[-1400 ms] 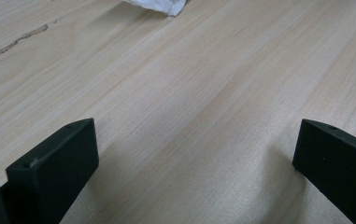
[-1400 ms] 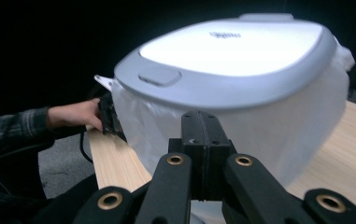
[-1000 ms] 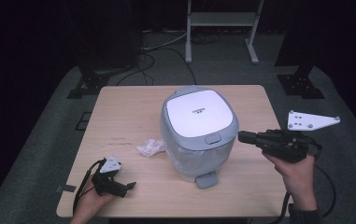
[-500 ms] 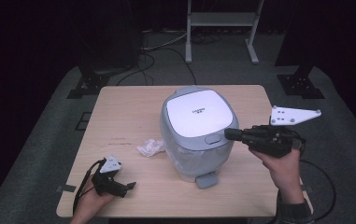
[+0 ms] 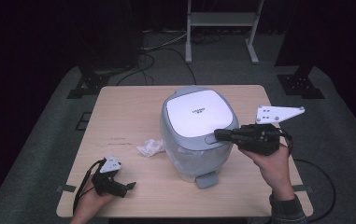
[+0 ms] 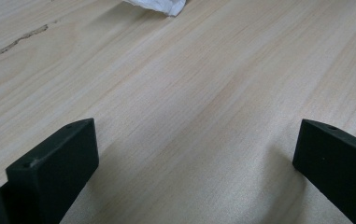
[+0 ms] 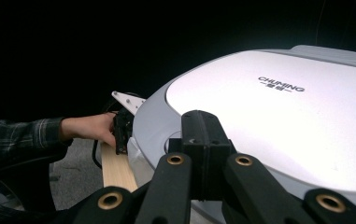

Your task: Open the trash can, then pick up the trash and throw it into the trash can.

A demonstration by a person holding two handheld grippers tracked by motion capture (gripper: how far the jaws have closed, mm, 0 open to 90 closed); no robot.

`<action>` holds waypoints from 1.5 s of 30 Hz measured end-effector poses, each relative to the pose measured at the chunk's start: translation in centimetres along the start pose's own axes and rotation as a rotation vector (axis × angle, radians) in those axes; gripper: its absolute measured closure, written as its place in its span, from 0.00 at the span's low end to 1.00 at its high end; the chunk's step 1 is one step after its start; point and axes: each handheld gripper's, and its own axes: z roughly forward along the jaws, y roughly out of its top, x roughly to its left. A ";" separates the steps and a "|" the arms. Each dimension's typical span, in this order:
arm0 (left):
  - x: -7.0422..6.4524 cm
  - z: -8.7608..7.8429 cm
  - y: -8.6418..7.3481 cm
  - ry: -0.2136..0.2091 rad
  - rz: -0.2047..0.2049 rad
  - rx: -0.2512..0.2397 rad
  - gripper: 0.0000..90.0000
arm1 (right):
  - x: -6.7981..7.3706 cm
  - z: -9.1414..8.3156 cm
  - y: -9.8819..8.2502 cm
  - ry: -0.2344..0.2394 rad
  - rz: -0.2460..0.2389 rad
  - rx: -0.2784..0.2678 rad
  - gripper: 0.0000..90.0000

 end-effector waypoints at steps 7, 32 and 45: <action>0.0 0.0 0.0 0.000 0.000 0.000 0.00 | 0.0 0.7 0.0 0.007 -0.005 0.015 1.00; 0.0 0.0 0.0 -0.001 0.000 0.000 0.00 | 1.0 -1.2 0.2 -0.076 -0.027 -0.019 0.77; 0.0 0.0 0.0 -0.001 -0.001 -0.001 0.00 | 1.1 -3.4 -0.6 -0.154 -0.009 -0.029 0.58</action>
